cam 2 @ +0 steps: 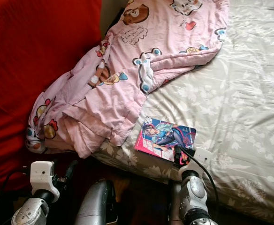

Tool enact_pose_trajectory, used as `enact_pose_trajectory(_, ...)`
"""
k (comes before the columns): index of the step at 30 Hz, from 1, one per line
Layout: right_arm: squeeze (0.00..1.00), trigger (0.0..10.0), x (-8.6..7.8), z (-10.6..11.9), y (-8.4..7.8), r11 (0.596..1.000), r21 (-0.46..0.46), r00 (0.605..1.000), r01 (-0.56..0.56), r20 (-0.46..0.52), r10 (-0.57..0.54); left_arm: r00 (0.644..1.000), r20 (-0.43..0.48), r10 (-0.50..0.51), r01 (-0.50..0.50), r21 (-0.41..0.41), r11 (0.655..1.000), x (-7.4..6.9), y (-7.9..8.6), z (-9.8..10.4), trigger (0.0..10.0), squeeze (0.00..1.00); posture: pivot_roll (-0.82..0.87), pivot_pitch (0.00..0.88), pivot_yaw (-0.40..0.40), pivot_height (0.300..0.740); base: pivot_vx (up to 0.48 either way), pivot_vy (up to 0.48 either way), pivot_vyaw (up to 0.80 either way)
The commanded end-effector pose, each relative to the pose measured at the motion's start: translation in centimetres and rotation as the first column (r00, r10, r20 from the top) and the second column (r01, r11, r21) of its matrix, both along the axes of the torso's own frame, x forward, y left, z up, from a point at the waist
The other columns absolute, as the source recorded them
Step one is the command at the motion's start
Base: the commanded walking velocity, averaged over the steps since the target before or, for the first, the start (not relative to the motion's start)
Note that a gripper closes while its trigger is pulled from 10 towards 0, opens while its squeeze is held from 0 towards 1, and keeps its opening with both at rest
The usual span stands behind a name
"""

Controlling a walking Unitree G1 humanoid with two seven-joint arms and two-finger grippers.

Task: Clean up the room

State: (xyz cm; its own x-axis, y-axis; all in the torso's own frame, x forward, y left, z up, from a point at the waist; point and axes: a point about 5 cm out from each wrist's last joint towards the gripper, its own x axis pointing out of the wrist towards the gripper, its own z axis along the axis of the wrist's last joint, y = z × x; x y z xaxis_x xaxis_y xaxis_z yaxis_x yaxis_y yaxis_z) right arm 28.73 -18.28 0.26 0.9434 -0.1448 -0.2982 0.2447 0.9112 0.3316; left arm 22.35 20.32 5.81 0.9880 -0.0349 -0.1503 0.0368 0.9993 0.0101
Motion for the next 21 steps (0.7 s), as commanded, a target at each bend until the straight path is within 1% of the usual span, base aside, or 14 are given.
enact_pose_trajectory(1, 0.00, 10.0, -1.2, -1.4, 0.6, 0.999, 0.034, 0.998, -0.009, -0.064, 0.011, 0.999, -0.037, 0.012, -0.011, 0.015, 1.000, -0.7, 0.6, -0.4, 10.0, 0.00, 0.13, 0.295, 0.163, 0.612, 0.000, 0.000, 0.00)
enact_pose_trajectory(5, 0.00, 10.0, -1.4, -1.7, 1.0, 0.997, 0.078, 0.997, -0.027, -0.071, 0.033, 0.999, -0.043, 0.010, -0.010, 0.017, 1.000, -0.9, 0.7, -0.5, 10.0, 0.00, 0.13, 0.297, 0.163, 0.612, 0.000, 0.000, 0.00)
enact_pose_trajectory(6, 0.00, 10.0, -1.6, -2.0, 1.1, 0.993, 0.113, 0.996, -0.022, -0.079, 0.031, 0.999, -0.044, 0.010, -0.009, 0.018, 1.000, -0.9, 0.7, -0.5, 10.0, 0.00, 0.13, 0.297, 0.163, 0.612, 0.000, 0.000, 0.00)
enact_pose_trajectory(8, 0.00, 10.0, -2.2, -2.8, 1.1, 0.977, 0.213, 0.992, 0.011, -0.128, 0.017, 0.999, -0.045, 0.010, -0.009, 0.019, 1.000, -1.0, 0.7, -0.5, 10.0, 0.00, 0.13, 0.297, 0.162, 0.612, 0.000, 0.000, 0.00)
enact_pose_trajectory(9, 0.00, 10.0, -2.5, -3.1, 1.2, 0.970, 0.243, 0.990, 0.023, -0.143, 0.013, 0.999, -0.045, 0.010, -0.009, 0.020, 1.000, -1.0, 0.6, -0.5, 10.0, 0.00, 0.13, 0.297, 0.162, 0.612, 0.000, 0.000, 0.00)
enact_pose_trajectory(12, 0.00, 10.0, -2.9, -3.5, 1.2, 0.963, 0.269, 0.986, 0.028, -0.167, 0.018, 0.999, -0.044, 0.009, -0.008, 0.021, 1.000, -1.0, 0.6, -0.5, 10.0, 0.00, 0.14, 0.297, 0.163, 0.612, 0.000, 0.000, 0.00)
enact_pose_trajectory(13, 0.00, 10.0, -3.4, -4.1, 1.5, 0.933, 0.356, 0.981, 0.048, -0.194, 0.024, 0.999, -0.043, 0.008, -0.007, 0.022, 1.000, -1.0, 0.6, -0.4, 10.0, 0.00, 0.14, 0.298, 0.164, 0.612, 0.000, 0.000, 0.00)
enact_pose_trajectory(14, 0.00, 10.0, -3.6, -4.3, 1.6, 0.917, 0.394, 0.979, 0.061, -0.204, 0.023, 0.999, -0.043, 0.008, -0.007, 0.023, 1.000, -1.1, 0.6, -0.4, 10.0, 0.00, 0.15, 0.298, 0.165, 0.612, 0.000, 0.000, 0.00)
enact_pose_trajectory(17, 0.00, 10.0, -4.1, -4.8, 2.1, 0.876, 0.477, 0.973, 0.068, -0.228, 0.048, 0.999, -0.043, 0.007, -0.006, 0.024, 1.000, -1.1, 0.6, -0.4, 10.0, 0.00, 0.15, 0.299, 0.166, 0.612, 0.000, 0.000, 0.00)
enact_pose_trajectory(18, 0.00, 10.0, -4.1, -4.8, 2.1, 0.876, 0.477, 0.973, 0.068, -0.228, 0.048, 0.999, -0.043, 0.007, -0.006, 0.024, 1.000, -1.1, 0.6, -0.4, 10.0, 0.00, 0.15, 0.299, 0.166, 0.612, 0.000, 0.000, 0.00)
enact_pose_trajectory(19, 0.00, 10.0, -4.5, -5.1, 2.8, 0.851, 0.524, 0.966, 0.048, -0.242, 0.095, 0.999, -0.043, 0.006, -0.005, 0.025, 1.000, -1.2, 0.6, -0.3, 10.0, 0.00, 0.16, 0.300, 0.168, 0.612, 0.000, 0.000, 0.00)
enact_pose_trajectory(21, 0.00, 10.0, -4.6, -5.3, 3.4, 0.835, 0.550, 0.961, 0.018, -0.240, 0.137, 0.999, -0.044, 0.006, -0.005, 0.026, 1.000, -1.3, 0.6, -0.3, 10.0, 0.00, 0.17, 0.300, 0.169, 0.612, 0.000, 0.000, 0.00)
